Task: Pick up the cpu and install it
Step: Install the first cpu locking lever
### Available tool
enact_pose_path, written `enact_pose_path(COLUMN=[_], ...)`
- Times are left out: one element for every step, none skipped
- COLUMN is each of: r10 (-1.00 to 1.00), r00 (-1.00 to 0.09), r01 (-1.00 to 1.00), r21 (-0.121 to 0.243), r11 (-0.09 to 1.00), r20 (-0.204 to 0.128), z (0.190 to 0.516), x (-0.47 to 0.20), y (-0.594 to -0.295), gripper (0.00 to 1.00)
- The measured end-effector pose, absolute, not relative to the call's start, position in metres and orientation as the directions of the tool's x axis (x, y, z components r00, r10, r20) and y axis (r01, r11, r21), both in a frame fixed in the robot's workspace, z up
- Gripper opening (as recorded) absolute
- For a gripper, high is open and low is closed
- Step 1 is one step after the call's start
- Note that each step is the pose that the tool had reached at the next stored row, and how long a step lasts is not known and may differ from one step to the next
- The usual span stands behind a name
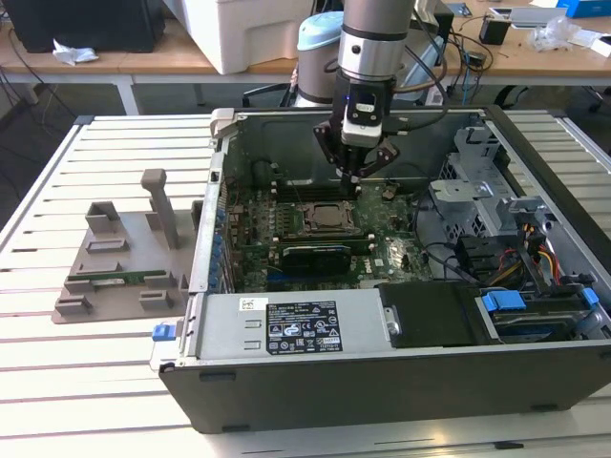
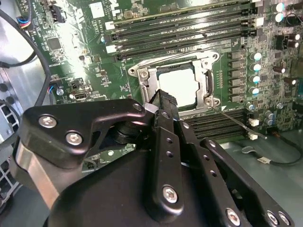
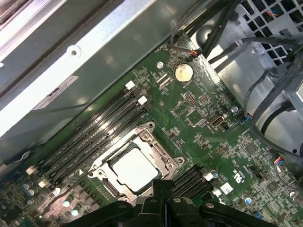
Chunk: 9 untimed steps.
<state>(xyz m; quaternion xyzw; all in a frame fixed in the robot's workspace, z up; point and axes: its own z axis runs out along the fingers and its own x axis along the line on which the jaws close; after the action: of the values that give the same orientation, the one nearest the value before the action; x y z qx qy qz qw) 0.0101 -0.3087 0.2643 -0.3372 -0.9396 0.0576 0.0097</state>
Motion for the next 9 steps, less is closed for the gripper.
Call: enact_pose_path(r10=[0.625, 0.617, 0.611, 0.603, 0.591, 0.585, 0.579, 0.568, 0.558], r00=[-0.780, -0.787, -0.791, -0.798, -0.807, -0.811, -0.815, -0.823, -0.830], r01=[0.623, 0.615, 0.609, 0.601, 0.589, 0.583, 0.577, 0.566, 0.556], r21=[-0.115, -0.115, -0.115, -0.115, -0.115, -0.115, -0.115, -0.115, -0.115], r11=[0.773, 0.780, 0.785, 0.791, 0.800, 0.804, 0.808, 0.816, 0.823], r20=[-0.021, -0.021, -0.021, -0.021, -0.020, -0.020, -0.021, -0.021, -0.020], z=[0.2643, 0.2643, 0.2643, 0.2643, 0.2643, 0.2643, 0.2643, 0.2643, 0.2643], x=[0.0101, 0.0101, 0.0101, 0.0101, 0.0101, 0.0101, 0.0101, 0.0101, 0.0101], y=[-0.3087, -0.3087, -0.3087, -0.3087, -0.3087, -0.3087, -0.3087, -0.3087, -0.3087], gripper=[0.11, 0.11, 0.11, 0.11, 0.11, 0.11, 0.11, 0.11, 0.11])
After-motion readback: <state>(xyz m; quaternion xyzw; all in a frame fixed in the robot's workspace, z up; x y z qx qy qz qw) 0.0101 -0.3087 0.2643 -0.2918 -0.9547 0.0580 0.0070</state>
